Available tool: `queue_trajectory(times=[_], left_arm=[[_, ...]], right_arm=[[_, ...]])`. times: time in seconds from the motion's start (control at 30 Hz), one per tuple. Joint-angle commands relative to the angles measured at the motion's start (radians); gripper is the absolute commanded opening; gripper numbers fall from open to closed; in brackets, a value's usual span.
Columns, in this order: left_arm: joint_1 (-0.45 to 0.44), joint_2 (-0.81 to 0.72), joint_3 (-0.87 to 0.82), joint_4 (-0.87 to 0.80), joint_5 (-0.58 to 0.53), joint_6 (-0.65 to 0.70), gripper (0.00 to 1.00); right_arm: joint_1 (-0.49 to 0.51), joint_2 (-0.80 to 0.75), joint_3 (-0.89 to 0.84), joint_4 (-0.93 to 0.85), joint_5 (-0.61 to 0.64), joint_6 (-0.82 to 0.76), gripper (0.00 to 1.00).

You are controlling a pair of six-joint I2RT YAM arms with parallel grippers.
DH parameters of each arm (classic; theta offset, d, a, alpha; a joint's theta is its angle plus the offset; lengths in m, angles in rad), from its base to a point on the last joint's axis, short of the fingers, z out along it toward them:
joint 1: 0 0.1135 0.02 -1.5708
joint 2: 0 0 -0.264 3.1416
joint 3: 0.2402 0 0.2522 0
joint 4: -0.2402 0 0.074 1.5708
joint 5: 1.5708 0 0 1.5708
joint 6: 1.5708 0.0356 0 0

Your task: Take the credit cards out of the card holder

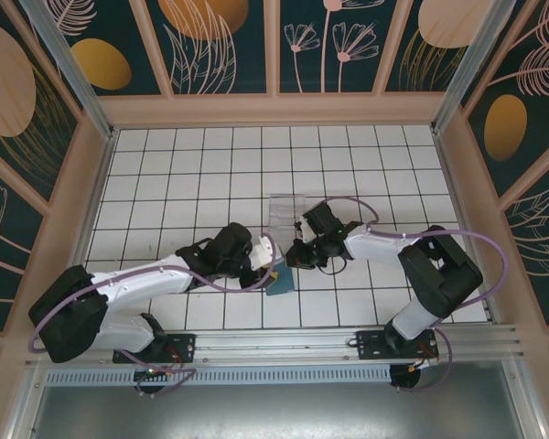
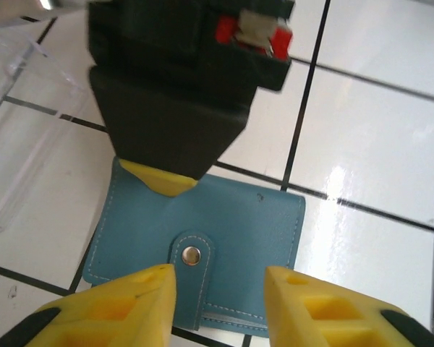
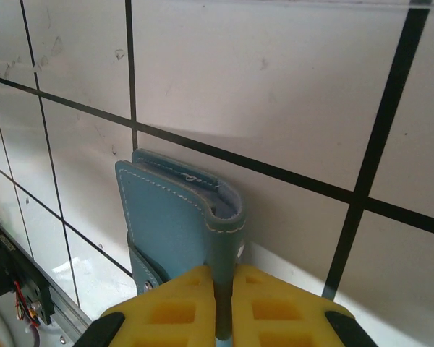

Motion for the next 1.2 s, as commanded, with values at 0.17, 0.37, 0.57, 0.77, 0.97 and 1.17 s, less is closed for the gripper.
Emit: queue_trajectory(times=[0.17,0.37,0.57,0.77,0.97,1.17], left_arm=[[-0.008,0.069,-0.035,0.151,-0.020,0.103,0.38],[-0.008,0.169,0.009,0.136,0.071,0.138,0.36],[-0.008,0.190,-0.012,0.210,0.065,0.137,0.35],[-0.009,0.219,0.013,0.191,0.055,0.148,0.34],[-0.008,0.252,0.036,0.151,0.048,0.160,0.38],[-0.009,0.255,0.026,0.154,0.038,0.159,0.41]], right_arm=[[-0.005,-0.044,-0.013,-0.017,-0.011,-0.013,0.11],[-0.005,-0.053,-0.020,-0.010,-0.016,-0.012,0.11],[-0.005,-0.063,-0.032,-0.012,-0.017,-0.016,0.10],[-0.005,-0.062,-0.034,-0.008,-0.028,-0.020,0.10],[-0.005,-0.059,-0.031,-0.010,-0.033,-0.025,0.10],[-0.005,-0.061,-0.029,-0.020,-0.030,-0.034,0.09]])
